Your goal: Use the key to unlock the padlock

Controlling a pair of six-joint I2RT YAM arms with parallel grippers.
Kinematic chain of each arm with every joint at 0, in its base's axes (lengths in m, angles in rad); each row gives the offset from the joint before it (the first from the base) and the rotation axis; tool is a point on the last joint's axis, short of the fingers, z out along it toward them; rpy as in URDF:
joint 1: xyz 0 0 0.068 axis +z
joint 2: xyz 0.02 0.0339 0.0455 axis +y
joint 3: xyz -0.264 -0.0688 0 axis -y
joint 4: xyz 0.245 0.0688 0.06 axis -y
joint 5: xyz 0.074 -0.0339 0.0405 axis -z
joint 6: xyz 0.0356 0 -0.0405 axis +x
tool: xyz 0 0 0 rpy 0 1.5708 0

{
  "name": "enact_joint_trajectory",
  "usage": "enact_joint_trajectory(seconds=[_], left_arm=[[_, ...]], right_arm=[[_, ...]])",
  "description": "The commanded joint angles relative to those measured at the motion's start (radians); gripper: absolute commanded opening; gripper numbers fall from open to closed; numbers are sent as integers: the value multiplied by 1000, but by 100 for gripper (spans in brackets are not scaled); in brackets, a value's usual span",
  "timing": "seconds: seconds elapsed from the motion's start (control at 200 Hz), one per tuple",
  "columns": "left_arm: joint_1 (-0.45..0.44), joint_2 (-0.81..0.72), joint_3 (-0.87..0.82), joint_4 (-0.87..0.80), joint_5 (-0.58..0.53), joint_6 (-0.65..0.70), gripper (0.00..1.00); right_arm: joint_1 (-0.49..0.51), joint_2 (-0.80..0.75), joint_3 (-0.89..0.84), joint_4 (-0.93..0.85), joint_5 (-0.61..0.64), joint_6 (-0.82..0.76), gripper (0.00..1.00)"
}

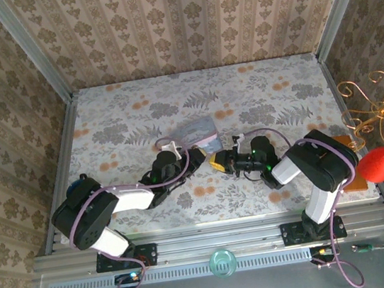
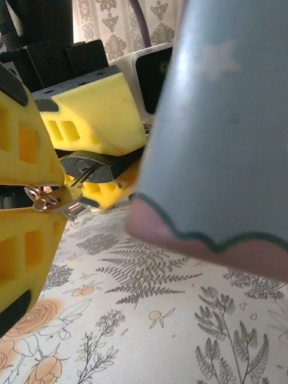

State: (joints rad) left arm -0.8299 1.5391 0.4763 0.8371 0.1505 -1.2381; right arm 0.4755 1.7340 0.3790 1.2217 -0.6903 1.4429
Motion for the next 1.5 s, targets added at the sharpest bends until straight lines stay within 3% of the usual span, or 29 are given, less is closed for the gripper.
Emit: enact_joint_trajectory(seconds=[0.0, 0.41, 0.78, 1.05, 1.495], left_arm=[[-44, -42, 6, 74, 92, 8, 0], [-34, -64, -24, 81, 44, -16, 0], [-3, -37, -34, 188, 34, -49, 0], [-2, -15, -2, 201, 63, -54, 0], [-6, -10, -5, 191, 65, -54, 14]], right_arm=[[-6, -42, 30, 32, 40, -19, 18], [-6, -48, 2, 55, 63, -19, 18], [17, -41, 1, 67, 67, -22, 13], [64, -38, 12, 73, 89, -18, 3], [112, -54, -1, 74, 112, -13, 0]])
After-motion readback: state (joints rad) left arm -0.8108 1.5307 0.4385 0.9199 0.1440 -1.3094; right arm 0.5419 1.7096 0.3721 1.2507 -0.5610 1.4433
